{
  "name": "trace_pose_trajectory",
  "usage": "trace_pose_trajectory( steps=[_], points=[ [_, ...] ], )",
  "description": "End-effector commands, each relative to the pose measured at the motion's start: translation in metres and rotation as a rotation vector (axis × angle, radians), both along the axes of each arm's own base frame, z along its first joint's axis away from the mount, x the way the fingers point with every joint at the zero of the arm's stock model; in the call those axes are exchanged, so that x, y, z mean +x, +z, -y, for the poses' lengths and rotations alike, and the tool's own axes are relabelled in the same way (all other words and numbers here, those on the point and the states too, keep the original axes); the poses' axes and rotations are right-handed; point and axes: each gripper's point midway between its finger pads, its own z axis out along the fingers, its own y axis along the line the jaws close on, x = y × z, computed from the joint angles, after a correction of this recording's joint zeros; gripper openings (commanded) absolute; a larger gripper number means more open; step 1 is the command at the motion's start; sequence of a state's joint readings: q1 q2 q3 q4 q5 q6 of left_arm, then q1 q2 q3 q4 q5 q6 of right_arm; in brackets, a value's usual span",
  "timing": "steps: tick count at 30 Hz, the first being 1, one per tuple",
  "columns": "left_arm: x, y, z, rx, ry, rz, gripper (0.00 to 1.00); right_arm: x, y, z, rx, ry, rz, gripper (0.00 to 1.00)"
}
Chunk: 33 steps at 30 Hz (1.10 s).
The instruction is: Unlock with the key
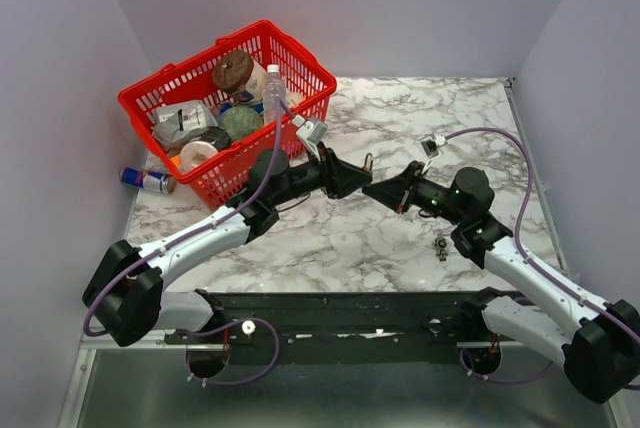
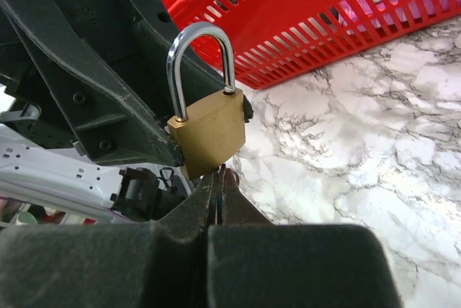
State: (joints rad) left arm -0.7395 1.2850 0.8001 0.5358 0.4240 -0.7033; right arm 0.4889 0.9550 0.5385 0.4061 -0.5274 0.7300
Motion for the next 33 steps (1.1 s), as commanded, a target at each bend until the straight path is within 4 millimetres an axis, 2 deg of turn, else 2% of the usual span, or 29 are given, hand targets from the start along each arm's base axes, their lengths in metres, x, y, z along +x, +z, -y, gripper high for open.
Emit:
trace_pose_trajectory(
  steps=[1,4,8,10,11,13,15,17,18,19,20,22,23,27,29,33],
  points=[
    [-0.018,-0.011,0.002,0.054,-0.067,-0.038,0.0,0.021,0.015,0.018,-0.053,-0.127,0.083,0.04],
    [-0.007,-0.017,-0.003,0.082,-0.018,-0.067,0.0,0.016,0.01,0.021,-0.095,-0.125,0.081,0.18],
    [0.002,-0.025,-0.009,0.116,0.021,-0.085,0.0,0.01,-0.004,0.027,-0.147,-0.128,0.065,0.45],
    [0.006,-0.025,-0.012,0.124,0.038,-0.078,0.0,0.006,-0.008,0.031,-0.166,-0.133,0.051,0.51],
    [0.007,-0.025,-0.013,0.13,0.041,-0.075,0.0,0.005,-0.009,0.032,-0.175,-0.135,0.055,0.6],
    [0.004,-0.02,-0.012,0.144,0.009,-0.032,0.0,0.001,-0.005,0.035,-0.181,-0.133,0.065,0.67],
    [-0.003,-0.021,-0.011,0.182,-0.043,0.016,0.0,-0.001,0.008,0.035,-0.187,-0.122,0.106,0.77],
    [-0.015,-0.019,-0.011,0.203,-0.118,0.051,0.0,-0.008,0.015,0.034,-0.209,-0.088,0.139,0.83],
    [-0.022,-0.02,-0.011,0.211,-0.158,0.066,0.0,-0.009,0.026,0.033,-0.208,-0.071,0.171,0.83],
    [-0.026,-0.021,-0.012,0.234,-0.191,0.116,0.0,-0.013,0.024,0.032,-0.226,-0.045,0.168,0.84],
    [-0.042,-0.026,-0.013,0.245,-0.272,0.109,0.0,-0.018,0.024,0.027,-0.243,0.013,0.197,0.84],
    [-0.055,-0.03,-0.015,0.254,-0.344,0.124,0.0,-0.026,0.033,0.022,-0.252,0.085,0.239,0.84],
    [-0.07,-0.028,-0.016,0.236,-0.423,0.133,0.0,-0.032,0.032,0.017,-0.261,0.152,0.265,0.84],
    [-0.09,-0.024,-0.019,0.208,-0.533,0.153,0.0,-0.05,0.04,0.008,-0.251,0.297,0.319,0.84],
    [-0.093,-0.021,-0.019,0.198,-0.565,0.156,0.0,-0.064,0.044,0.004,-0.229,0.39,0.339,0.84],
    [-0.102,-0.019,-0.019,0.181,-0.625,0.145,0.0,-0.078,0.042,-0.001,-0.2,0.505,0.327,0.84]
  ],
)
